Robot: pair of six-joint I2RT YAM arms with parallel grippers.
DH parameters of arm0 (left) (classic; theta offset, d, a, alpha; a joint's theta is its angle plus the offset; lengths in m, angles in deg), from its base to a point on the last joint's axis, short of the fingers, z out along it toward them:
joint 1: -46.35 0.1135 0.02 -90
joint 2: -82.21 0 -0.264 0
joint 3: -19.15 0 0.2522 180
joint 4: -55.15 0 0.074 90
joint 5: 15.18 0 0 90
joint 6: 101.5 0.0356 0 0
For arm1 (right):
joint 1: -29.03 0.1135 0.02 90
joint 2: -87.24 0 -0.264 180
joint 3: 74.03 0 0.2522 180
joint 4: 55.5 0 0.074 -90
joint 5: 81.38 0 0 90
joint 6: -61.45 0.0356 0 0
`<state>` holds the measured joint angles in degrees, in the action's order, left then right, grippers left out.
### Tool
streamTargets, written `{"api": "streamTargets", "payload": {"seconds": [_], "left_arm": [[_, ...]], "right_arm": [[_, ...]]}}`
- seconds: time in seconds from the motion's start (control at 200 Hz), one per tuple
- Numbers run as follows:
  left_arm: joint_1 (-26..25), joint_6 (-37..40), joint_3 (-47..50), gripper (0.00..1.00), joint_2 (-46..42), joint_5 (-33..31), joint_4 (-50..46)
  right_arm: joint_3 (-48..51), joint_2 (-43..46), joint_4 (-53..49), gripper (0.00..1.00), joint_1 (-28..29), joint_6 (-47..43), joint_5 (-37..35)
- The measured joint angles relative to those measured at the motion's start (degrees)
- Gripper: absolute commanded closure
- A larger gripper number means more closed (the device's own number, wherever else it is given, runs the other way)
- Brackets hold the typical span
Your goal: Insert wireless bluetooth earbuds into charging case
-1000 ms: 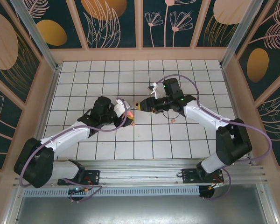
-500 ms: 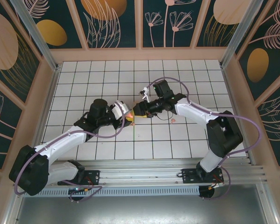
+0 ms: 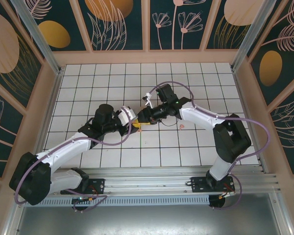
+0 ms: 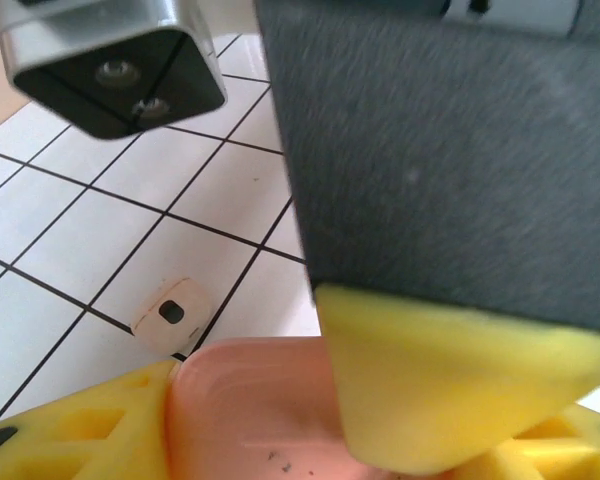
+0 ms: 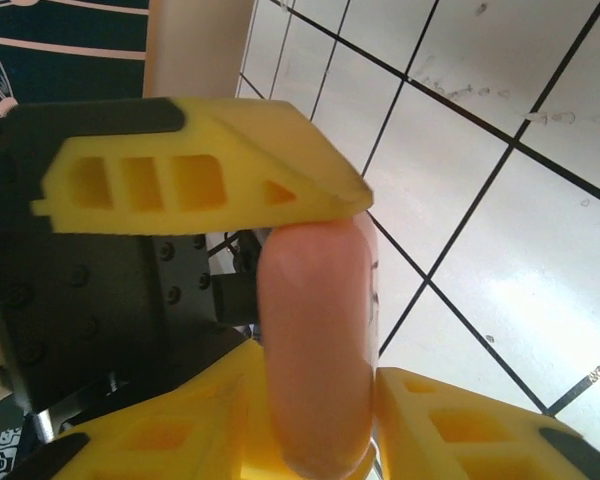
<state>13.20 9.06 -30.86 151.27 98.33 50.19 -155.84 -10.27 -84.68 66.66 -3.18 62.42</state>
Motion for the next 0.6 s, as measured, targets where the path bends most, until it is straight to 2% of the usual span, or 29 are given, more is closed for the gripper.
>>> {"api": "streamTargets", "payload": {"seconds": [0.085,0.165,0.195,0.26,0.285,0.295,0.445,0.601], "left_arm": [[-0.1,0.0,0.0,0.59,0.0,-0.1,-0.2],[-0.1,0.0,0.0,0.45,0.0,-0.3,-0.3],[-0.1,0.0,0.0,0.35,0.0,-0.4,-0.4],[-0.1,0.0,0.0,0.2,0.1,-0.4,-0.4],[-0.2,-0.7,0.0,0.04,0.1,-0.3,-0.4],[-0.2,-0.2,0.0,0.02,0.1,-0.3,-0.4],[-0.3,-1.2,-0.9,0.01,0.1,0.1,-1.6],[-0.3,-1.4,-4.3,0.01,0.1,0.6,-4.3]], "right_arm": [[-0.2,-0.4,-0.6,0.75,0.0,-0.3,-0.3],[-0.2,-0.5,-0.7,0.8,0.1,-1.0,-0.6],[-0.3,-0.5,-0.7,0.8,0.1,-1.3,-0.8],[-0.3,-0.4,-0.7,0.81,0.2,-1.6,-0.8],[-0.3,-0.4,-0.7,0.82,0.3,-1.8,-1.0],[-0.3,-0.4,-0.8,0.83,0.2,-2.1,-1.1],[0.4,1.0,-1.4,0.86,-0.2,-5.0,-3.3],[3.7,7.7,-1.7,0.87,-1.4,-10.9,-6.7]]}}
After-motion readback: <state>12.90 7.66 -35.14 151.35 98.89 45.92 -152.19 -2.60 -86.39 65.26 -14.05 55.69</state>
